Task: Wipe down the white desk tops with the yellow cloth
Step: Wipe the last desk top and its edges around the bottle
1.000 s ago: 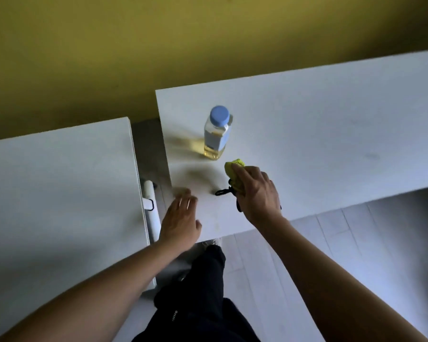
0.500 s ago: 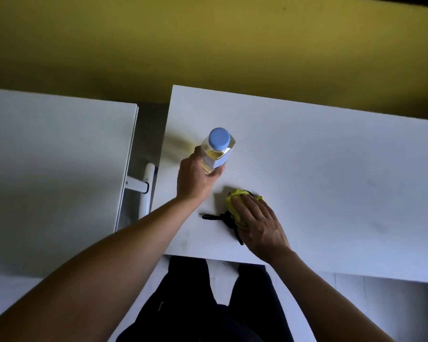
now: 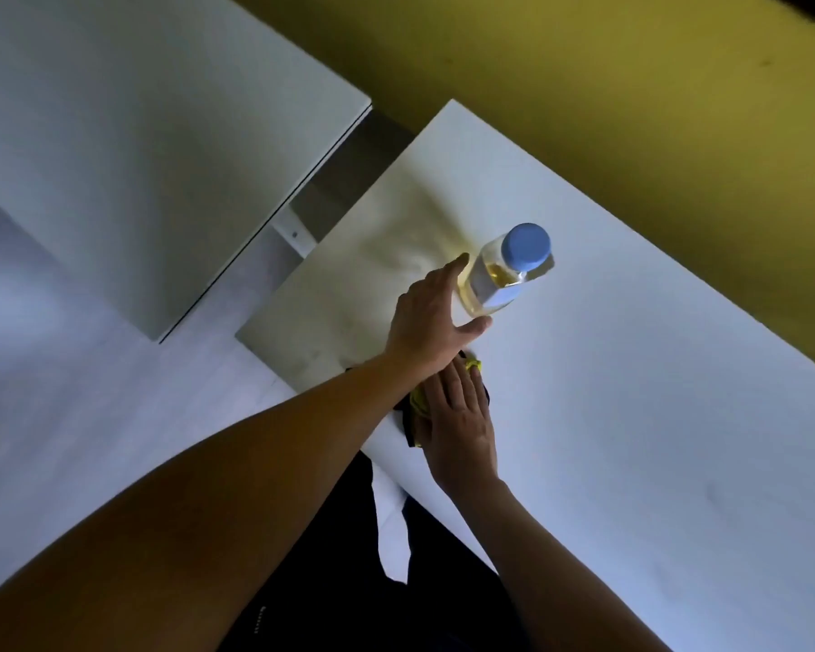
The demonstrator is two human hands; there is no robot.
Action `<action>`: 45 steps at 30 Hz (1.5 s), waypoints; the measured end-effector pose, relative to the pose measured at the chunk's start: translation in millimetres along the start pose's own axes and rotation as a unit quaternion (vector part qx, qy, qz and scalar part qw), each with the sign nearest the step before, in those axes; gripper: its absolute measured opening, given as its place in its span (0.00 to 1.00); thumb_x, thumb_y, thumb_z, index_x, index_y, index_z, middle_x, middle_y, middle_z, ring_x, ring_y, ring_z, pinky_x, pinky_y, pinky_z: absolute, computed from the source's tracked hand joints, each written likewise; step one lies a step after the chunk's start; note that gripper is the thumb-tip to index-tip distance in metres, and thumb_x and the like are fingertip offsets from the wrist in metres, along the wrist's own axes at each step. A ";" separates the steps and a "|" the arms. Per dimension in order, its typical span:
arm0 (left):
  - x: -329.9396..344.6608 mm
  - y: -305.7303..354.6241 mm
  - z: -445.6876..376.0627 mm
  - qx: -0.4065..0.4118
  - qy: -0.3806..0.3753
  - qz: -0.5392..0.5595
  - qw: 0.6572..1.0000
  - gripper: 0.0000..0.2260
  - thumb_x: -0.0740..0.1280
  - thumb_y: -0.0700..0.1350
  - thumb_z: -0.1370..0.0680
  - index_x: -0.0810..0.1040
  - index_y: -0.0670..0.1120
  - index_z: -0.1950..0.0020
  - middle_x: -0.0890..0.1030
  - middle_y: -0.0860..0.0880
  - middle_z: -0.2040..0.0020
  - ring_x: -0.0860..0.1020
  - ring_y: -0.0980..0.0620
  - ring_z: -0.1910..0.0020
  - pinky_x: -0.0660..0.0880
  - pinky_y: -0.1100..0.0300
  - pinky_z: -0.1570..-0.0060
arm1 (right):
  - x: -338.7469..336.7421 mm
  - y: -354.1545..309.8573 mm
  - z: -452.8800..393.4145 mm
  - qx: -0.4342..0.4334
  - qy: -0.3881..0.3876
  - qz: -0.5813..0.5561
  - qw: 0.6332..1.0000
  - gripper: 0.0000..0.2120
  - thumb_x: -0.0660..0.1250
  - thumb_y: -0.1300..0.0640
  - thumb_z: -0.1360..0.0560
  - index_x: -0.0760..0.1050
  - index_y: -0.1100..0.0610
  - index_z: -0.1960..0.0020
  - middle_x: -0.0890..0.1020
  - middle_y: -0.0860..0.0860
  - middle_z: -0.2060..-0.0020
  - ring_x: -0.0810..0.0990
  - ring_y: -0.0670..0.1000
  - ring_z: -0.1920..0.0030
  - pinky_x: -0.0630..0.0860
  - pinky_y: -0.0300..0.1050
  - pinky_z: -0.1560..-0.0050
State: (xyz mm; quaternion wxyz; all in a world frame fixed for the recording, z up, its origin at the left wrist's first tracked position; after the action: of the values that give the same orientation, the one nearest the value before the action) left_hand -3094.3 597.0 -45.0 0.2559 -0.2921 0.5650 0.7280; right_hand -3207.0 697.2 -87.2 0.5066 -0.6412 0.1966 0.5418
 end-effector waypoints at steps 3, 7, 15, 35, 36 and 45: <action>-11.5 -31.2 36.5 -0.051 0.042 -0.041 0.997 0.31 0.68 0.54 0.18 0.64 0.46 0.18 0.71 0.42 0.23 0.71 0.42 0.26 0.70 0.44 0.28 | 4.1 5.4 0.1 -0.033 0.027 -0.012 0.999 0.34 0.68 0.53 0.21 0.60 0.57 0.19 0.62 0.56 0.20 0.54 0.56 0.18 0.56 0.60 0.20; -28.5 -92.8 121.3 -0.175 0.161 -0.078 0.968 0.23 0.64 0.39 0.17 0.68 0.45 0.22 0.70 0.41 0.23 0.70 0.40 0.26 0.72 0.39 0.30 | 5.3 0.4 -13.7 -0.105 0.036 -0.035 0.993 0.34 0.69 0.56 0.23 0.61 0.56 0.19 0.62 0.54 0.20 0.55 0.57 0.19 0.58 0.62 0.22; 3.3 -129.1 215.9 -0.134 0.161 -0.168 0.963 0.23 0.57 0.48 0.16 0.71 0.41 0.22 0.69 0.41 0.21 0.66 0.41 0.22 0.63 0.49 0.22 | 32.3 -78.9 -107.6 -0.298 -0.068 -0.056 0.951 0.31 0.60 0.52 0.25 0.66 0.47 0.22 0.65 0.55 0.22 0.58 0.59 0.20 0.53 0.62 0.21; 6.9 -114.3 203.6 -0.172 0.190 -0.180 0.950 0.26 0.60 0.52 0.17 0.73 0.37 0.25 0.73 0.40 0.24 0.67 0.38 0.22 0.59 0.47 0.21 | 95.0 -211.4 -180.2 -0.377 -0.130 0.065 0.915 0.18 0.69 0.45 0.26 0.75 0.49 0.37 0.77 0.53 0.41 0.75 0.58 0.41 0.71 0.54 0.41; 5.5 -114.3 201.8 -0.170 0.196 -0.180 0.949 0.24 0.61 0.50 0.18 0.74 0.36 0.27 0.75 0.39 0.26 0.67 0.37 0.22 0.59 0.47 0.21 | 93.3 -206.4 -181.7 -0.382 -0.132 0.047 0.914 0.19 0.68 0.44 0.25 0.75 0.48 0.36 0.78 0.53 0.42 0.75 0.58 0.41 0.70 0.54 0.41; -3.2 -133.1 158.0 -0.064 0.154 -0.175 0.970 0.28 0.60 0.50 0.17 0.65 0.41 0.18 0.63 0.41 0.17 0.61 0.39 0.18 0.61 0.42 0.20 | 52.2 -140.1 -253.4 -0.356 -0.175 0.077 0.915 0.20 0.60 0.44 0.20 0.73 0.50 0.32 0.77 0.56 0.37 0.74 0.61 0.36 0.67 0.56 0.35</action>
State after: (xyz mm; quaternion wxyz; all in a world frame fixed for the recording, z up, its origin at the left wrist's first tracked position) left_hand -3020.1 781.2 -102.1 0.2699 -0.5107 0.4900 0.6529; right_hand -2951.6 551.5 -98.1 0.2273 -0.6573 -0.0522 0.7166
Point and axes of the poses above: each hand's wrist, its own z-axis away from the middle knuckle, its own x-axis out of the palm, y = z × x, the point moved 4 cm from there along -z, towards the middle knuckle
